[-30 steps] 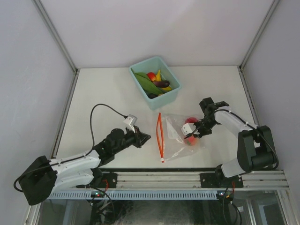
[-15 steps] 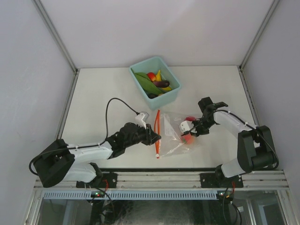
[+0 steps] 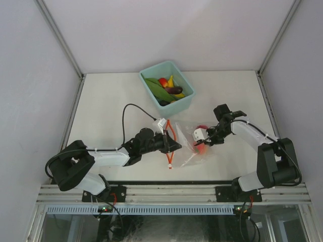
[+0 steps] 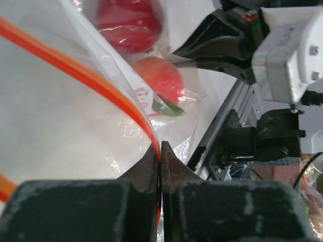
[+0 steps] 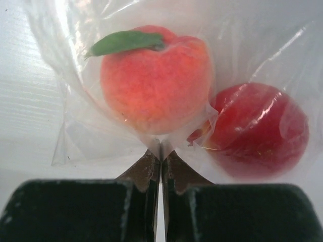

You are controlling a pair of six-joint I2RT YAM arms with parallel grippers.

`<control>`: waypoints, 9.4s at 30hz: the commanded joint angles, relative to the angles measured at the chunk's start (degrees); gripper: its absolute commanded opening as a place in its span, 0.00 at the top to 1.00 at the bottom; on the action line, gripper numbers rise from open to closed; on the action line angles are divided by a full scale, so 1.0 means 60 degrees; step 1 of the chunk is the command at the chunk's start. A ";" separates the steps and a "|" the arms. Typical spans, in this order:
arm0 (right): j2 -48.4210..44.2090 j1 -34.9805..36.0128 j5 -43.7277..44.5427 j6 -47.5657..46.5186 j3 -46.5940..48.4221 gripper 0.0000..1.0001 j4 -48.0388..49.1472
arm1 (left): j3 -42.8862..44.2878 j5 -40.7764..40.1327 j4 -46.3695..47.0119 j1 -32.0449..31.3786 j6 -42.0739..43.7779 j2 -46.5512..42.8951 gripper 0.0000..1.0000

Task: Open the zip-top bag and remove the fake food
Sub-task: Pick up the fake fruit from the zipper food storage bag.

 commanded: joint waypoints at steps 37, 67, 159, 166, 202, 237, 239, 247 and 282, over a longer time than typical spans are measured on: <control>-0.0936 -0.0460 -0.0516 0.0409 -0.0557 0.37 0.0503 | 0.1042 0.2234 0.1228 -0.0066 -0.0926 0.0922 1.00; -0.0262 0.1681 -0.0629 0.1947 -0.0455 0.49 0.1688 | 0.1104 0.2316 0.1235 -0.0069 -0.0960 0.1468 1.00; -0.0017 0.2546 -0.2034 0.2760 -0.0134 1.00 0.2269 | -0.0277 -0.0639 0.3376 -0.1342 0.8649 0.1644 0.19; 0.0016 0.2562 -0.2119 0.2867 -0.0098 1.00 0.2284 | -0.0219 -0.0726 0.3376 -0.1435 0.8452 0.2045 0.21; 0.0024 0.2458 -0.2144 0.2993 -0.0086 1.00 0.2291 | -0.0306 -0.0798 0.2996 -0.1516 0.9043 0.1605 0.20; -0.0107 0.2273 -0.2701 0.3271 -0.0096 1.00 0.2095 | -0.0053 -0.2494 0.3138 -0.1555 0.7688 0.2748 0.26; -0.0115 0.2234 -0.2700 0.3272 -0.0102 1.00 0.2068 | -0.0053 -0.2486 0.3115 -0.1560 0.7678 0.2721 0.32; -0.0291 0.1840 -0.2665 0.3351 -0.0176 1.00 0.2122 | -0.0850 -0.2769 0.3167 -0.1551 0.7753 0.1984 0.42; -0.0188 0.1922 -0.2158 0.3536 -0.0389 1.00 0.2465 | -0.2620 -0.1177 0.0944 0.0234 0.3062 -0.2349 0.62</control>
